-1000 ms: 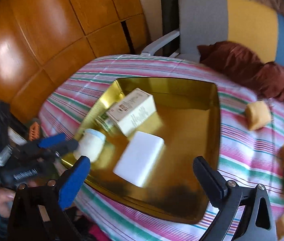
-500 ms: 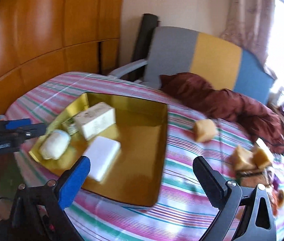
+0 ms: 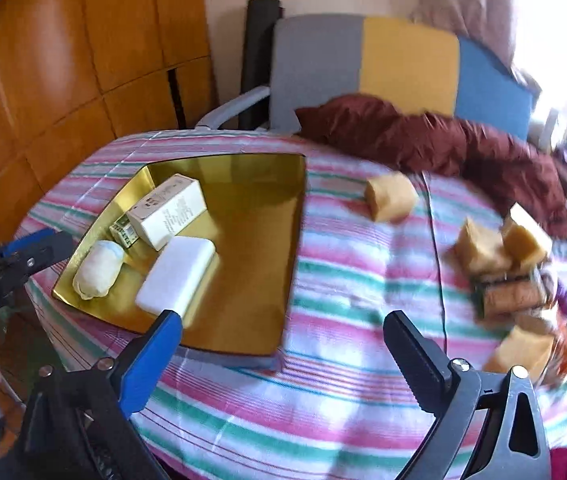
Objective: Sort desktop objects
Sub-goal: 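Move both tools back from the tray toward the pile of items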
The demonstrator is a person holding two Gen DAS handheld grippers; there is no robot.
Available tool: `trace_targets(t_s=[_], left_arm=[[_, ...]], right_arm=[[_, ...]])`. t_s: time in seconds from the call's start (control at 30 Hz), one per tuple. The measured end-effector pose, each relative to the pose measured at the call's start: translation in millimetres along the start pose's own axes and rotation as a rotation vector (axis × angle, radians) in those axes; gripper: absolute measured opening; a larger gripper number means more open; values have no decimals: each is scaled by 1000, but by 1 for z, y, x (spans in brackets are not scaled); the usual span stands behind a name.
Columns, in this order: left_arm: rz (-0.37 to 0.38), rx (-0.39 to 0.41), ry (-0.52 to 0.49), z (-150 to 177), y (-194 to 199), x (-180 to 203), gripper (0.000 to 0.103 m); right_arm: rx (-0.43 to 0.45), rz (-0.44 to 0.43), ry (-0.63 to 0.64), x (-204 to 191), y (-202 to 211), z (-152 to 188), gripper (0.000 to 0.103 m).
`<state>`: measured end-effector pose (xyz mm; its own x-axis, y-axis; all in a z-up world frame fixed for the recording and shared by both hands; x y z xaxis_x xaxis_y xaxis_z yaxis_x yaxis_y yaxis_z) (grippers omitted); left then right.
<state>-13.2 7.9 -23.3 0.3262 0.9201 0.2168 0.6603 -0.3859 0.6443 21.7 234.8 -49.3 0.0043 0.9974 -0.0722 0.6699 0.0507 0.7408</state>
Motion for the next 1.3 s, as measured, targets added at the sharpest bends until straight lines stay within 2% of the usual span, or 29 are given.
trace_targets(t_s=[0.13,0.33,0.43,0.57,0.73,1.03,1.23,1.3], left_arm=[[24,-28,-6,6,-7,8,81],[49,-93,5,13,-20,15,81],[69,-114,-4,13,-22,22,81],[111,-124,-46,10,-22,39,81],[158,-148,-99,7,-26,61,81],[308,-187,-275,6,-34,132,81],[401,-233,-403,11,-49,193,81],[424,-264,-428,16,-59,212,81]], right_arm=[[-26,10,-75,30,2,11,103],[-64,114,-125,76,11,24,100],[-52,171,-157,98,22,28,90],[-32,215,-229,136,43,26,89],[-18,230,-312,169,62,24,90],[-25,248,-472,232,84,9,88],[-113,225,-495,274,55,5,75],[-150,202,-503,286,39,8,75]])
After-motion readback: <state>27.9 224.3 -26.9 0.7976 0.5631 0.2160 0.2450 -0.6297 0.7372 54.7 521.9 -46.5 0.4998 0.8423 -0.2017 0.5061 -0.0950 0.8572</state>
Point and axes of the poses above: each gripper's, at about its wrist camera, not at the fingertips, and y roughly against the way its jaws point, x to its right, z to its underside, the point moved 2 cm from there along -y, roughly the way its jaws point, and after that the axes turned 1 degree about -y, right-handed, at the moved point
